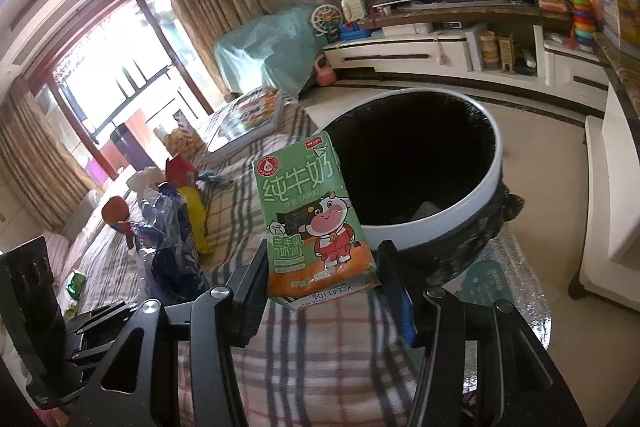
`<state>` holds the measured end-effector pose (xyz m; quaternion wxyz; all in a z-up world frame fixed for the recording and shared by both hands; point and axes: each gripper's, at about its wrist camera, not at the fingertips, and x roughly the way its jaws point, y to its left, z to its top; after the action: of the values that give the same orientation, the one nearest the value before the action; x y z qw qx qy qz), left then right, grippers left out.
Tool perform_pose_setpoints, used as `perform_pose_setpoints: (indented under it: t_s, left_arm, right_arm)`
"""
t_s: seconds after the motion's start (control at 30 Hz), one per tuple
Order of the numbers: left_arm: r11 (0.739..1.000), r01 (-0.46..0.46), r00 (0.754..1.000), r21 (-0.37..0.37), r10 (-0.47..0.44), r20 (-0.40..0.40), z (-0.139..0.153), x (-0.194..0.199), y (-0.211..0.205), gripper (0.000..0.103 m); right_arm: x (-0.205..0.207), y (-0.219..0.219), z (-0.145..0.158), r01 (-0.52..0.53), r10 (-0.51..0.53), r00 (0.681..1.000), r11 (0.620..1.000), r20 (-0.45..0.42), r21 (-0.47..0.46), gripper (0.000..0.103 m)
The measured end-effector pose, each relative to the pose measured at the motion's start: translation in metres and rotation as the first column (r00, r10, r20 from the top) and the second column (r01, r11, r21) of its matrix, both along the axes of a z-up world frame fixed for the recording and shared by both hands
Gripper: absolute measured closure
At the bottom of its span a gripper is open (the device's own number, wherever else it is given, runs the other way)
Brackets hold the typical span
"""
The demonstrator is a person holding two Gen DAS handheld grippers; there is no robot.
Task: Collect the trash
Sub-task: 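Carry the blue bag in the left tool while the right tool carries the carton over the bin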
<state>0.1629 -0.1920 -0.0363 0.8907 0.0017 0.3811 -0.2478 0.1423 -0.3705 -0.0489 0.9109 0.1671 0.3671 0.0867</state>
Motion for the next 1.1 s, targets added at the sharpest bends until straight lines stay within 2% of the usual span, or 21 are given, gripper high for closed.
perform_pose_setpoints:
  t_s: [0.43,1.1]
  left_arm:
    - [0.999,0.046,0.999,0.010,-0.046,0.002,0.006,0.027,-0.036,0.085]
    - [0.994,0.097,0.995,0.041,-0.097,0.005,0.015,0.075,-0.079,0.085]
  right_arm:
    - [0.013,-0.034,0.004,0.054,-0.054,0.999,0.998,0.001,-0.012,0.050]
    - [0.056,-0.070,0.005,0.099,-0.100,0.995,0.994,-0.015,-0.040,0.050]
